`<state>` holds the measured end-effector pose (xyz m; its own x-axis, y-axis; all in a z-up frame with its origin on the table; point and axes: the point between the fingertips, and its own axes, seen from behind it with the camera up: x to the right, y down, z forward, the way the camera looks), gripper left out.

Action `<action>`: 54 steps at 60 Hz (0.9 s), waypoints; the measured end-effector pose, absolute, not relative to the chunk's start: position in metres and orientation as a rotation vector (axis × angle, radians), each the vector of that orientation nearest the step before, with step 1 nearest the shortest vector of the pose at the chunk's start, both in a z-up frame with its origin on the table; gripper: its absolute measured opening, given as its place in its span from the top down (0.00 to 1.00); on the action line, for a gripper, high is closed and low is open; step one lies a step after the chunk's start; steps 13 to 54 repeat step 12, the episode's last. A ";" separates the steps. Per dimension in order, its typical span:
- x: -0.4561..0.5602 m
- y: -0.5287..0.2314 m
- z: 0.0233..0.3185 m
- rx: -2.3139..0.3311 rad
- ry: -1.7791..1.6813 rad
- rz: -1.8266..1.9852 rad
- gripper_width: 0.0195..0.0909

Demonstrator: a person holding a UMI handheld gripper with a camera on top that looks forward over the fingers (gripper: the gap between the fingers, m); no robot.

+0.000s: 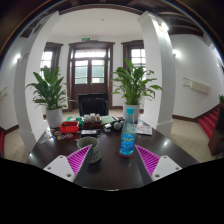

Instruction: Pour water

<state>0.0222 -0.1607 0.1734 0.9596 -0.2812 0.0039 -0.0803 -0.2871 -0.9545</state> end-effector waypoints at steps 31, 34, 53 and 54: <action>0.012 -0.169 0.183 -1.855 0.240 -0.192 0.10; 0.012 -0.169 0.183 -1.855 0.240 -0.192 0.10; 0.012 -0.169 0.183 -1.855 0.240 -0.192 0.10; 0.012 -0.169 0.183 -1.855 0.240 -0.192 0.10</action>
